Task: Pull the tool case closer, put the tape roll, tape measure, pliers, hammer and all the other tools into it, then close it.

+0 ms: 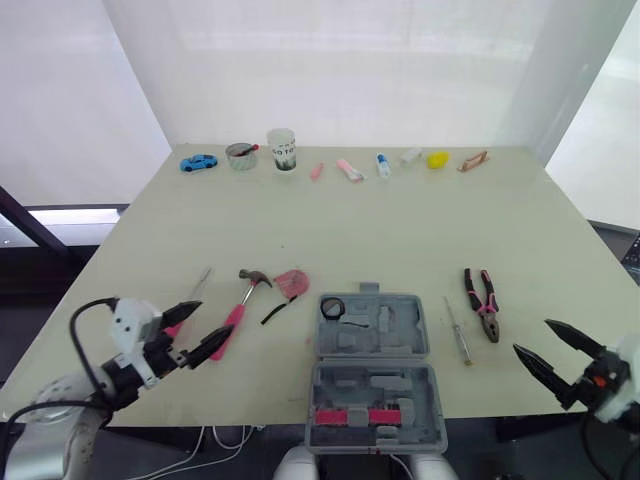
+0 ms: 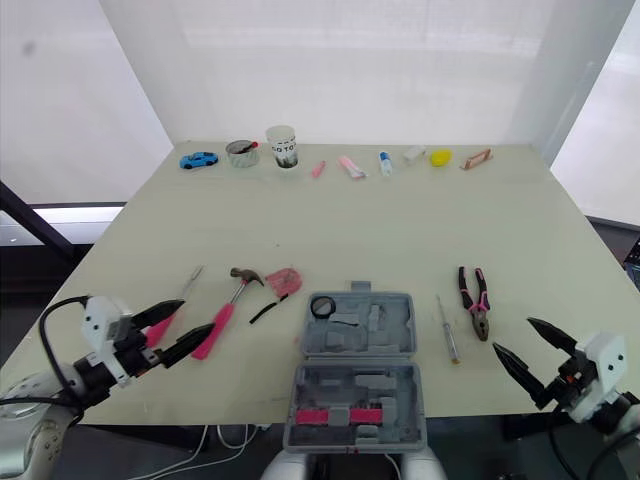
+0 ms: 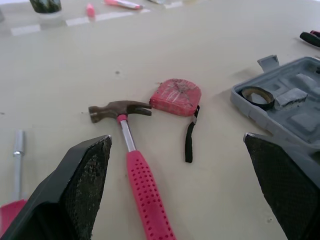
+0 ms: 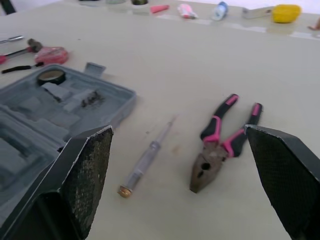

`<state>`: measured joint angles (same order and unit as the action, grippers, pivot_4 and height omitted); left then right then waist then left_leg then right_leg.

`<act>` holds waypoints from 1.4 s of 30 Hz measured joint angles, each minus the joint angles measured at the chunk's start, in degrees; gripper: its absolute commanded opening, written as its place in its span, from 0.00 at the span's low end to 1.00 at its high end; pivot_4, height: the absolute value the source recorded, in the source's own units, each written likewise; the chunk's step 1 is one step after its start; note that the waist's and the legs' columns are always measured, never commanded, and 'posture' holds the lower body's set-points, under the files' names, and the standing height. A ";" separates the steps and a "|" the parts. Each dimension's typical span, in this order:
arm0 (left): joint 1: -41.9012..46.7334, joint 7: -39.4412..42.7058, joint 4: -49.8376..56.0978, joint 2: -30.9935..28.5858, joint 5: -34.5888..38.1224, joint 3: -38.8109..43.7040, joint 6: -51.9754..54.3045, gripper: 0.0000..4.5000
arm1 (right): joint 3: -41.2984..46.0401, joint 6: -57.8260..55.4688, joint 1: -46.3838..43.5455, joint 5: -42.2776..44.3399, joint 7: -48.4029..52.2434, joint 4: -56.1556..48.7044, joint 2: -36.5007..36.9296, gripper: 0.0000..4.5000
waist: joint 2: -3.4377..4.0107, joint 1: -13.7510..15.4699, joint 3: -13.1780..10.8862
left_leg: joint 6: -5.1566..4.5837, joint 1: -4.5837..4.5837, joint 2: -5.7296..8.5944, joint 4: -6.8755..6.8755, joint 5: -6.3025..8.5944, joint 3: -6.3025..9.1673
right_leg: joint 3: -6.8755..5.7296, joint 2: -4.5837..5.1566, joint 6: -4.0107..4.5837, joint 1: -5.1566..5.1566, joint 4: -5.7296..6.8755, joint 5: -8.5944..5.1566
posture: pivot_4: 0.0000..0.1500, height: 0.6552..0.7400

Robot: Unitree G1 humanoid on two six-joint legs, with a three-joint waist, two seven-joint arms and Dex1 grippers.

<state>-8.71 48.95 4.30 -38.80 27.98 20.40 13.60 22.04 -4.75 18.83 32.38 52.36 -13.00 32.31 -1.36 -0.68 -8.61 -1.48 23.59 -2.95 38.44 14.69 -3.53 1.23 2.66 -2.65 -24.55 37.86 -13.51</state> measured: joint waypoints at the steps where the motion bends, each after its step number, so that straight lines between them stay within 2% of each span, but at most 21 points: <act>1: 0.74 -1.35 0.39 0.13 -0.86 -1.04 1.33 1.00 | -0.90 -0.98 -0.89 0.21 0.21 -1.04 0.88 0.98 | 0.00 0.02 0.00 | 0.00 0.00 0.00 0.01 0.00 0.00 | 0.00 0.00 0.00 0.01 0.00 0.00 | 1.00 1.00; 6: 4.57 -9.20 5.42 4.31 -3.24 -7.05 7.52 1.00 | -4.78 -6.20 -5.90 1.92 1.06 -7.12 3.91 0.98 | -0.07 0.10 0.03 | 0.00 0.02 0.09 0.05 0.00 0.07 | 0.00 0.00 -0.03 0.05 0.01 0.02 | 1.00 1.00; 8: 6.43 -14.94 6.24 10.18 -3.61 -8.27 10.13 1.00 | -6.18 -9.45 -7.45 3.93 1.30 -8.74 5.00 0.98 | -0.03 0.22 0.02 | -0.01 0.06 0.18 0.05 0.00 0.16 | -0.01 0.03 -0.05 0.08 -0.01 0.02 | 1.00 1.00; 12: 7.38 -18.21 5.67 12.75 -6.69 -13.05 11.09 1.00 | -8.02 -11.61 -10.08 5.06 1.59 -9.91 5.53 0.98 | -0.11 0.26 0.02 | -0.01 0.06 0.23 0.06 -0.01 0.23 | -0.07 0.02 -0.05 0.09 0.00 0.03 | 1.00 1.00; 17: 11.36 -23.01 2.59 16.01 -9.83 -14.30 10.93 1.00 | -9.14 -13.10 -13.19 5.97 1.67 -11.62 5.59 0.98 | -0.10 0.24 0.02 | -0.01 0.03 0.24 0.09 -0.01 0.31 | -0.12 0.02 -0.05 0.18 0.00 0.03 | 1.00 1.00; 28: 17.94 -23.76 -10.24 19.78 -15.13 -18.45 5.15 1.00 | -10.52 -12.54 -16.38 4.31 2.45 -9.82 5.55 0.98 | -0.10 0.52 0.02 | -0.01 0.03 0.28 0.21 -0.01 0.63 | -0.34 0.02 -0.05 0.37 -0.03 0.03 | 1.00 1.00; 31: 18.25 -23.63 -11.63 19.75 -15.65 -18.52 3.99 0.82 | -10.86 -12.50 -16.43 3.93 2.40 -9.40 5.51 1.00 | -0.09 0.49 0.03 | -0.01 0.01 0.28 0.21 -0.01 0.72 | -0.35 0.02 -0.05 0.39 -0.03 0.03 | 1.00 1.00; 34: 17.87 -22.99 -11.75 19.60 -16.08 -18.59 3.46 0.47 | -11.05 -12.41 -16.42 3.48 2.34 -9.41 5.48 1.00 | -0.09 0.51 0.02 | -0.01 0.01 0.28 0.21 -0.01 0.75 | -0.36 0.03 -0.05 0.40 -0.03 0.03 | 1.00 1.00; 35: 17.83 -22.84 -11.76 19.53 -16.16 -18.62 3.45 0.43 | -11.05 -12.40 -16.41 3.44 2.34 -9.41 5.48 1.00 | -0.09 0.52 0.03 | -0.01 0.01 0.28 0.21 -0.01 0.75 | -0.36 0.03 -0.05 0.40 -0.03 0.03 | 1.00 1.00; 42: 17.94 -22.64 -12.36 19.94 -17.32 -18.75 2.49 0.43 | -11.09 -12.39 -16.09 3.08 2.20 -9.50 5.20 1.00 | -0.09 0.61 0.03 | -0.01 -0.04 0.28 0.21 -0.01 0.76 | -0.37 0.03 -0.05 0.45 -0.03 0.03 | 1.00 1.00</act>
<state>9.23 26.31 -8.06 -18.86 10.66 1.65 16.09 10.95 -17.14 2.74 35.46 54.56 -22.50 37.51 -1.45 -0.06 -8.59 -1.49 23.55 -2.67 38.65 14.69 -2.77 0.87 2.69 -2.70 -24.10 37.83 -13.48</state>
